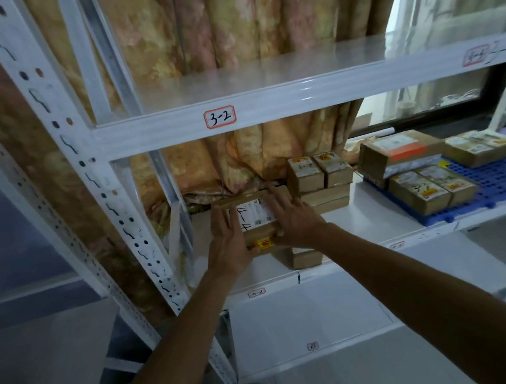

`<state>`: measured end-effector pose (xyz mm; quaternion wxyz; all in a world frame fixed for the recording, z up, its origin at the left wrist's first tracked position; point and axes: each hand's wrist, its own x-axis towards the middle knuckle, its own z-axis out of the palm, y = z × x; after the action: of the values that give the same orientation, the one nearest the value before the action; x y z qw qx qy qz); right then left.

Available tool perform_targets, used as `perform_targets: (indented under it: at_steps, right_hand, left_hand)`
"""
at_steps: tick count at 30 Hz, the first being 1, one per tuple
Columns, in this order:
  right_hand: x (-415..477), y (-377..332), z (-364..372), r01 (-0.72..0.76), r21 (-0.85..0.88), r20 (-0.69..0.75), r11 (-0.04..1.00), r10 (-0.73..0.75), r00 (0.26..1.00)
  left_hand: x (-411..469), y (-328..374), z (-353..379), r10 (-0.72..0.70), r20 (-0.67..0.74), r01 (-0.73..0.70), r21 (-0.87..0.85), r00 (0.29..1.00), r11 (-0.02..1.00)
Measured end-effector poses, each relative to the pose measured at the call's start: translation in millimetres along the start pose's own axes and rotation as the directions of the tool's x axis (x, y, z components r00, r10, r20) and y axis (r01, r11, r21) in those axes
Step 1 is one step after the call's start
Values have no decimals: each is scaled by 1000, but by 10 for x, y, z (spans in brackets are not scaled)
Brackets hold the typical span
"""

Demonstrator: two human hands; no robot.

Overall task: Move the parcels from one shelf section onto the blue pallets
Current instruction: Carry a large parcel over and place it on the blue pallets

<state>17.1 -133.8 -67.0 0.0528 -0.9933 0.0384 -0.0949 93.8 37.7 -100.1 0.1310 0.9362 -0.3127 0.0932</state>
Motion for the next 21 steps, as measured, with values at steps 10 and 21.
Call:
perform_targets:
  at_steps: [10,21]
  right_hand:
    - [-826,606,-337,-226,-44,-70,973,223,972]
    - [-2092,1540,-937,-384,-49,-148,922,373,916]
  left_hand:
    - [11,986,61,176,30,-169,-169,984,971]
    - [-135,2639,-9,269,-4,-256,-317,963,913]
